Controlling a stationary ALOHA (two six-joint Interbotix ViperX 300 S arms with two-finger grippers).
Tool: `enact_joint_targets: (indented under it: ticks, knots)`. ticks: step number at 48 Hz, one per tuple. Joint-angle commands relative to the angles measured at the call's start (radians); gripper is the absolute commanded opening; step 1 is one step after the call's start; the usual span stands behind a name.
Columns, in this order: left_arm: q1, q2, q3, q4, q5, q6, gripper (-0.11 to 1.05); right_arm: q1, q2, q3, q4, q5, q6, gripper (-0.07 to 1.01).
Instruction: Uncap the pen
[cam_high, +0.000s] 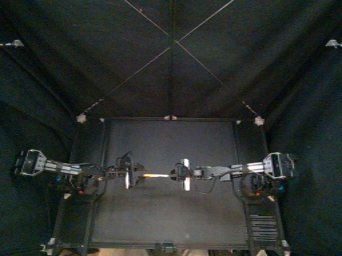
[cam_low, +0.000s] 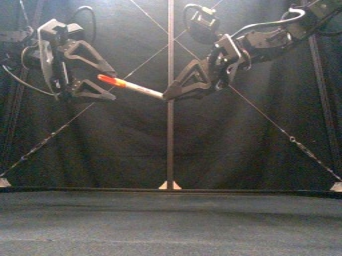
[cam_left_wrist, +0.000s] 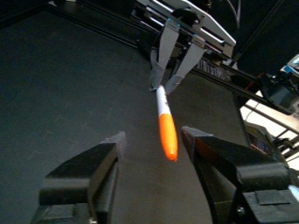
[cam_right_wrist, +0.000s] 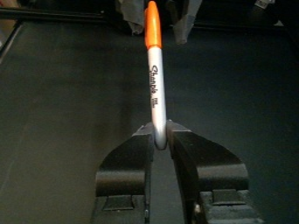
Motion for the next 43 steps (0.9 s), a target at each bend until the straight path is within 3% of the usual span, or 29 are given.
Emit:
enact_joint_targets:
  ticks: [1,2,10,43]
  knots:
    - [-0.002,0.0,-0.023,-0.002,-0.005,0.0,0.62,-0.005,-0.041,-0.017,0.0,-0.011,-0.006,0.53]
    - [-0.002,0.0,-0.023,-0.002,-0.005,-0.0031,0.59,-0.003,-0.041,-0.015,0.0,-0.009,-0.006,0.53]
    - [-0.002,0.0,-0.02,-0.002,-0.005,0.0,0.44,-0.003,-0.043,-0.008,0.0,-0.011,-0.003,0.53]
    - [-0.002,-0.063,0.046,0.008,-0.005,0.0046,0.43,-0.006,-0.179,0.149,0.028,-0.011,0.005,0.53]
